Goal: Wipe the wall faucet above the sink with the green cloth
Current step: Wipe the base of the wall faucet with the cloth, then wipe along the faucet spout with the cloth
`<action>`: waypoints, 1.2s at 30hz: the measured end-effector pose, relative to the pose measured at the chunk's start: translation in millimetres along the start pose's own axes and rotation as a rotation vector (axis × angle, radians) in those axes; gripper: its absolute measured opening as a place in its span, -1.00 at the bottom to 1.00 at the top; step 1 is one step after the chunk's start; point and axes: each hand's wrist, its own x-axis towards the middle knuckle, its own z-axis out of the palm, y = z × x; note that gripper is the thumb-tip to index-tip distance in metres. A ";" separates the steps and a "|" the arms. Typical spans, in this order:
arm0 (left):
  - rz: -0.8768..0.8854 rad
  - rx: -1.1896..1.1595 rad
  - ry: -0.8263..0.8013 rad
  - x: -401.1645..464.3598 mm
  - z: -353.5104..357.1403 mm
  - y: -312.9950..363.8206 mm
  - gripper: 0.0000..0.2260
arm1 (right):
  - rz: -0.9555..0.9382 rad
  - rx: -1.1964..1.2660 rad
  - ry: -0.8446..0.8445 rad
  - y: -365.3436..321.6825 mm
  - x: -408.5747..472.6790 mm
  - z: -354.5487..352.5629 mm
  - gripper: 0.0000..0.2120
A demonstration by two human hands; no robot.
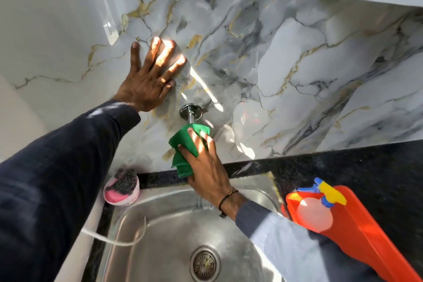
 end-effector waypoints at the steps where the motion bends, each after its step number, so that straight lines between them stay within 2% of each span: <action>1: -0.001 -0.007 -0.007 0.4 -0.1 0.0 -0.41 | -0.023 -0.034 0.001 2.0 -4.8 3.2 -0.31; 7: -0.100 -0.064 -0.021 0.1 -19.5 9.3 -0.37 | -0.107 -0.081 -0.021 6.3 -38.4 12.5 -0.42; 9: -0.084 -0.037 -0.058 -4.8 -37.3 14.8 -0.38 | -0.101 -0.042 -0.046 8.6 -53.8 7.6 -0.43; 11: -0.082 -0.116 -0.162 -3.6 -45.6 16.9 -0.33 | 0.009 0.145 -0.072 14.3 -61.6 3.6 -0.44; 13: -0.203 -0.265 -0.223 -13.0 -59.8 30.6 -0.30 | 0.246 0.466 -0.096 9.1 -60.9 -22.0 -0.53; 15: -0.334 -0.635 -0.176 -28.6 -74.4 47.5 -0.38 | 0.536 0.790 -0.062 4.4 -49.7 -56.2 -0.73; 17: -0.514 -1.220 -0.129 -50.9 -91.0 74.1 -0.69 | 0.714 1.030 -0.076 4.2 -36.0 -92.3 -0.92; 18: -0.612 -1.550 -0.206 -60.7 -99.0 86.7 -0.72 | 0.735 1.133 -0.116 6.9 -29.0 -107.7 -0.92; 20: -0.761 -2.093 -0.348 -80.8 -101.8 104.8 -0.52 | 0.667 1.242 -0.207 13.2 -15.1 -128.7 -0.69; 22: -0.806 -2.379 -0.343 -95.9 -106.1 121.4 -0.40 | 0.568 1.253 -0.275 15.4 -4.9 -142.0 -0.80; 24: -0.927 -2.418 -0.337 -102.3 -113.2 140.1 -0.43 | 0.510 1.206 -0.248 15.4 1.2 -143.0 -0.85; 27: -1.140 -2.304 -0.269 -106.2 -115.1 158.4 -0.61 | 0.464 0.975 -0.105 18.7 8.0 -134.1 -0.67; 30: -1.376 -1.998 -0.133 -103.7 -116.3 158.7 -0.75 | 0.203 0.379 0.053 31.9 26.5 -134.3 -0.55; 32: -1.571 -1.732 0.021 -99.2 -113.2 155.5 -0.83 | -0.019 -0.055 0.170 49.9 53.0 -140.8 -0.40; 34: -1.702 -1.550 0.195 -91.6 -108.8 150.0 -0.81 | -0.211 -0.335 0.247 63.0 88.1 -151.0 -0.24; 36: -1.748 -1.318 0.297 -78.5 -99.3 147.0 -0.80 | -0.392 -0.501 0.290 69.8 130.1 -157.8 -0.18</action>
